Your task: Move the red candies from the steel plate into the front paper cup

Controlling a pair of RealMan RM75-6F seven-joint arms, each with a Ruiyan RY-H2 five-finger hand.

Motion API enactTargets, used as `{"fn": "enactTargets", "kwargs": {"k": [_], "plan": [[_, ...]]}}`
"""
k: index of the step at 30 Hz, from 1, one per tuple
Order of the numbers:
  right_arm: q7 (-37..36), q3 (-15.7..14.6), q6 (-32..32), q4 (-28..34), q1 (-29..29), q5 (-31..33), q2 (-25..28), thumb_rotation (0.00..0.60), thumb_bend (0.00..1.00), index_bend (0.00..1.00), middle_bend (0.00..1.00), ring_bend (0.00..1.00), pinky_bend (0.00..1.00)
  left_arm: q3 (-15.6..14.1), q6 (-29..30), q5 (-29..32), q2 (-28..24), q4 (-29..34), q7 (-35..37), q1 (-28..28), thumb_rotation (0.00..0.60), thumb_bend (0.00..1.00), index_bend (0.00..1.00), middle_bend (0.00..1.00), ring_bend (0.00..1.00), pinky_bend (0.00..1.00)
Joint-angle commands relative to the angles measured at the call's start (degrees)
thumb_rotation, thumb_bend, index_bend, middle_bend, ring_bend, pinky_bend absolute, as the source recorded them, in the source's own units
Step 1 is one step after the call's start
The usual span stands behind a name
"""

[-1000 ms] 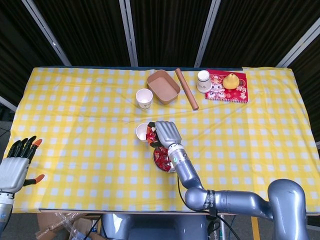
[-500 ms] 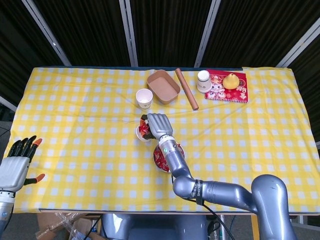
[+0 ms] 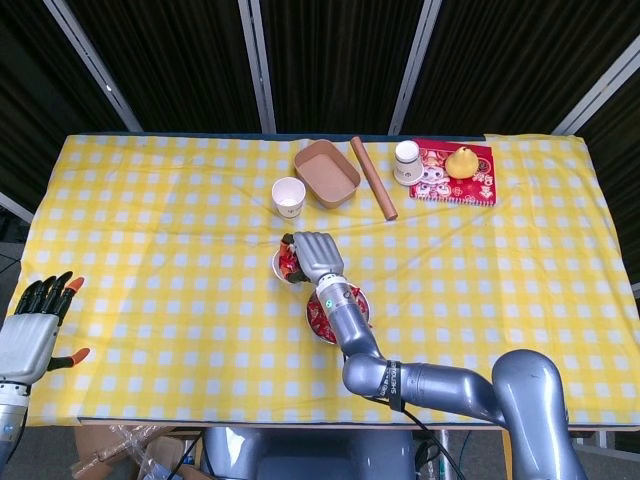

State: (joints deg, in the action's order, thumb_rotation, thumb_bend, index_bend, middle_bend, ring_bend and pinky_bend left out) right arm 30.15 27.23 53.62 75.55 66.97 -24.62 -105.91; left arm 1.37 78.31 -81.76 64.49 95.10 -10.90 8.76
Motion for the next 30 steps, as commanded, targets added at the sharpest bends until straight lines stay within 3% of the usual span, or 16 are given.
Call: {"fn": "enactTargets", "kwargs": {"k": [1,9,20,30], "plan": [[-0.1,0.0,0.2,0.1,0.1,-0.1,0.1,0.6,0.57,0.44,0.87,1.0,0.95,0.0,0.0,0.0,0.0,0.0,0.0,0.0,0.6,0.0,0.0,0.0,0.0,0.0],[-0.4,0.0,0.9,0.9,0.1,-0.3,0.8,0.6,0.53,0.37,0.87,1.0,0.95,0.0,-0.1,0.1,0.1,0.0,-0.1,0.1,0.6,0.0,0.0,0.0,0.0,0.0],[-0.6,-0.6,2.2,2.2,0.1,-1.0,0.7,0.6,0.36,0.28,0.87,1.0,0.95,0.0,0.0,0.1,0.0,0.2,-0.1,0.0,0.6,0.0,0.0,0.0,0.0,0.0],[-1.0,-0.7,2.5,0.3,0.7,-1.6,-0.6,0.6,0.33,0.25,0.87,1.0,0.95,0.0,0.0,0.2,-0.1,0.2,0.2,0.0,0.6,0.0,0.0,0.0,0.0,0.0]]}}
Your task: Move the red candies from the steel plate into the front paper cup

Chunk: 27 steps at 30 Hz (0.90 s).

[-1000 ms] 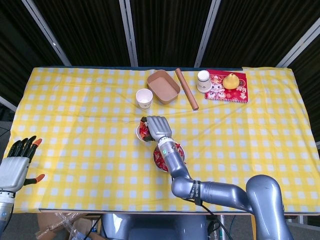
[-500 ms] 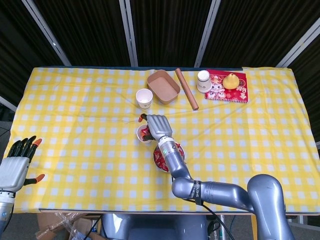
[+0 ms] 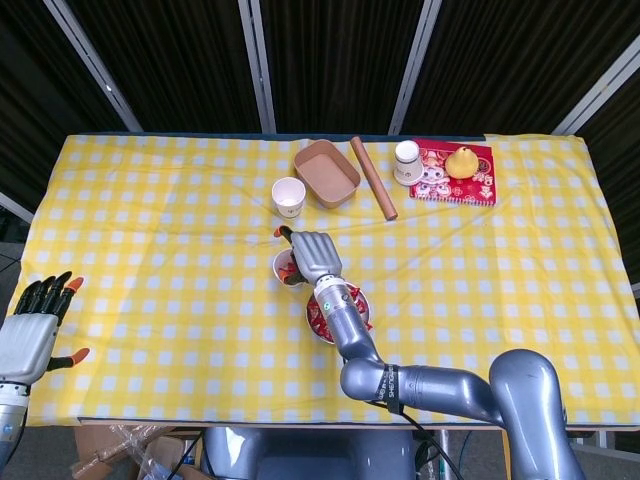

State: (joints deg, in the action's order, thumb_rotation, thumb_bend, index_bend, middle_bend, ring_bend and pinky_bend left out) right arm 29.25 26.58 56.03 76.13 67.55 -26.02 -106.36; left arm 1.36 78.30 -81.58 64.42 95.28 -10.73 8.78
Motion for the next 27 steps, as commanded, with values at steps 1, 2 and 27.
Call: {"fn": "enactTargets", "kwargs": {"k": [1,2,27], "plan": [[-0.1,-0.1,0.1,-0.4,0.1,-0.5,-0.2,0.6,0.32,0.25,0.87,1.0,0.95,0.0,0.0,0.0,0.0,0.0,0.1,0.0,0.6,0.0,0.0,0.0,0.0,0.0],[-0.1,-0.1,0.2,-0.4,0.0,-0.7,-0.2,0.6,0.32,0.25,0.87,1.0,0.95,0.0,-0.1,0.1,0.0,0.0,0.1,0.0,0.6,0.0,0.0,0.0,0.0,0.0],[4.7,-11.5,13.2,29.8,-14.0,-8.8,18.8,0.6,0.32,0.21,0.82,0.94,0.91,0.0,0.6,-0.1,0.3,0.4,-0.5,-0.2,0.6,0.0,0.0,0.0,0.0,0.0]]}}
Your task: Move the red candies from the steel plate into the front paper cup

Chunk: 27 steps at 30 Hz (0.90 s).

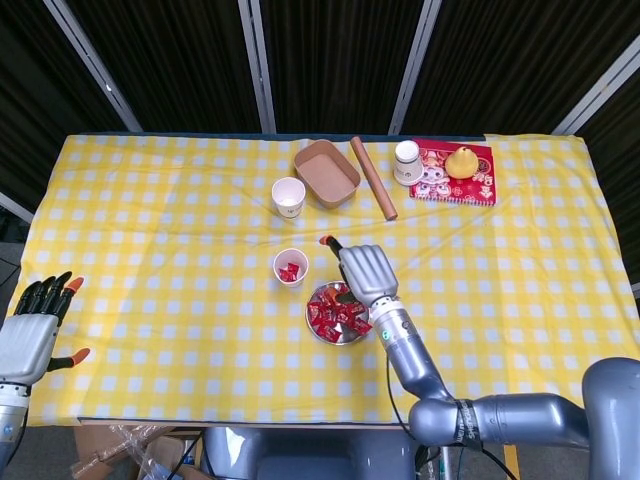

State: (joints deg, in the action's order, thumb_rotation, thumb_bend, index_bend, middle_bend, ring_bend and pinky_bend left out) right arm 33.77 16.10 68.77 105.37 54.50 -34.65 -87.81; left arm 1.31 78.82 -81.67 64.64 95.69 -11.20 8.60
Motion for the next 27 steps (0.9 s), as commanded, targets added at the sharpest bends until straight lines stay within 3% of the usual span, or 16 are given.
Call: {"fn": "enactTargets", "kwargs": {"k": [1,27], "plan": [[0.3,-1.5,0.3,0.4,-1.1,0.0,0.1,0.6,0.32,0.21,0.82,0.94,0.91,0.0,0.2,-0.1,0.1,0.0,-0.1,-0.1,0.6,0.0,0.0,0.0,0.0,0.0],[2.3,-6.0,-3.0,-5.7,-3.0,6.2,-4.4,0.6,0.32,0.18,0.82,0.94,0.91,0.0,0.1,0.2,-0.1,0.2,0.3,-0.2,0.6,0.0,0.0,0.0,0.0,0.0]]}}
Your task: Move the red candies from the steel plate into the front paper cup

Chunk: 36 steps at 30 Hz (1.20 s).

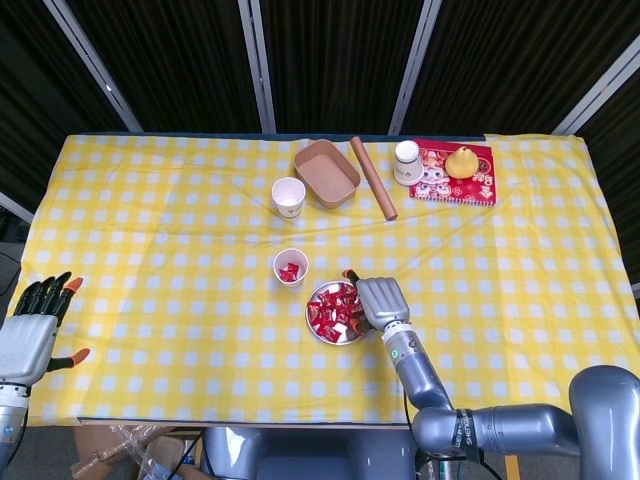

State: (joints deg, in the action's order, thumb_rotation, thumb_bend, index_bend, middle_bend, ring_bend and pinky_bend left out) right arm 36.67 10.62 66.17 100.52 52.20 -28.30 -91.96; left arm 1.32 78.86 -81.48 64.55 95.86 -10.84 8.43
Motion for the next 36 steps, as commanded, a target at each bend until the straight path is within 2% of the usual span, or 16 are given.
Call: {"fn": "enactTargets", "kwargs": {"k": [1,27,36], "plan": [[-0.7,-0.7,-0.5,-1.0,-0.8,-0.3,-0.4,0.6,0.32,0.18,0.82,0.94,0.91,0.0,0.1,0.0,0.0,0.0,0.0,0.0,0.6,0.0,0.0,0.0,0.0,0.0],[-3.2,-1.1,-3.8,-5.4,-3.1,-2.2,-3.5,0.6,0.32,0.18,0.82,0.94,0.91,0.2,0.0,0.7,0.2,0.2,-0.5,0.0,0.6,0.0,0.0,0.0,0.0,0.0],[-4.1,-1.1,-4.8,-7.0,-3.7,-2.7,-4.8,0.6,0.32,0.33,0.82,0.94,0.91,0.3,-0.1,0.8,0.1,0.2,-0.4,0.0,0.6,0.0,0.0,0.0,0.0,0.0]]}}
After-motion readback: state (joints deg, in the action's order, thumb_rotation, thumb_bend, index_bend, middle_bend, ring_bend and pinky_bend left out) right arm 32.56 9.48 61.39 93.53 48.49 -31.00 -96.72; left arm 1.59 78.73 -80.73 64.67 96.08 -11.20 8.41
